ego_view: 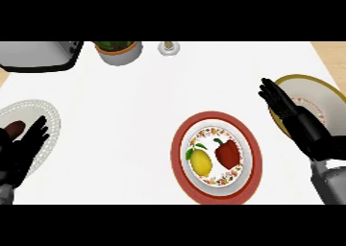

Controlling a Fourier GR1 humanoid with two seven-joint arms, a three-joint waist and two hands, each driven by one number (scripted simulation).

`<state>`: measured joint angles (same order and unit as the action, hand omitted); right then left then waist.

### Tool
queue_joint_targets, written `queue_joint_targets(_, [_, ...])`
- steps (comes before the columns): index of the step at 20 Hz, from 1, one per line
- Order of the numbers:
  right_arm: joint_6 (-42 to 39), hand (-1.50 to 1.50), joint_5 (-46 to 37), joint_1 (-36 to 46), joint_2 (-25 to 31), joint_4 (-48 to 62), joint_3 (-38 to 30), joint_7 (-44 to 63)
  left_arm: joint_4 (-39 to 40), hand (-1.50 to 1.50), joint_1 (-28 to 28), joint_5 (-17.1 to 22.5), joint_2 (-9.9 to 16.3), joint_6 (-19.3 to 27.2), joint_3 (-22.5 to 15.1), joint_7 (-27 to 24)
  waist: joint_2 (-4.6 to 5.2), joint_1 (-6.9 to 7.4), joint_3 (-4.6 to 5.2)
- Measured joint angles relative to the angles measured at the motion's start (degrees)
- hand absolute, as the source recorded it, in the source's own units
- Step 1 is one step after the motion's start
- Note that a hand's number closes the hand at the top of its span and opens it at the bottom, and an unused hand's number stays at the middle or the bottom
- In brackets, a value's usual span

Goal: Pick the bell pepper from the plate and place it in the bowl

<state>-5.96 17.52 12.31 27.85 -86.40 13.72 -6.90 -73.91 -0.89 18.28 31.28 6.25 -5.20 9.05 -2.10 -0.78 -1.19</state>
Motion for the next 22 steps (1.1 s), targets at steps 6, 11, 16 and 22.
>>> queue_joint_targets(6, [-3.3,1.5,-1.43,6.01,2.91,-5.78,-2.29,-4.09,-5.91,0.0,-4.89,-2.87,0.1,4.14,1.94,-3.36,1.32,0.68,0.9])
queue_joint_targets(11, [4.6,-1.5,-17.29,2.32,12.39,-5.43,-2.33,2.83,-8.14,0.0,-5.65,-3.53,-1.22,6.36,2.42,-5.14,0.75,-1.91,1.55])
queue_joint_targets(16, [14.64,-1.5,-27.59,-12.59,12.51,-17.85,0.31,4.33,-11.24,0.0,-5.6,-4.22,-2.14,7.89,2.5,-4.63,1.08,-2.23,1.31])
queue_joint_targets(22, [18.76,-1.5,-36.6,-24.92,12.25,-30.36,1.26,9.56,-12.43,0.0,-6.45,-5.27,-3.44,6.94,2.88,-4.19,1.69,-0.7,1.23])
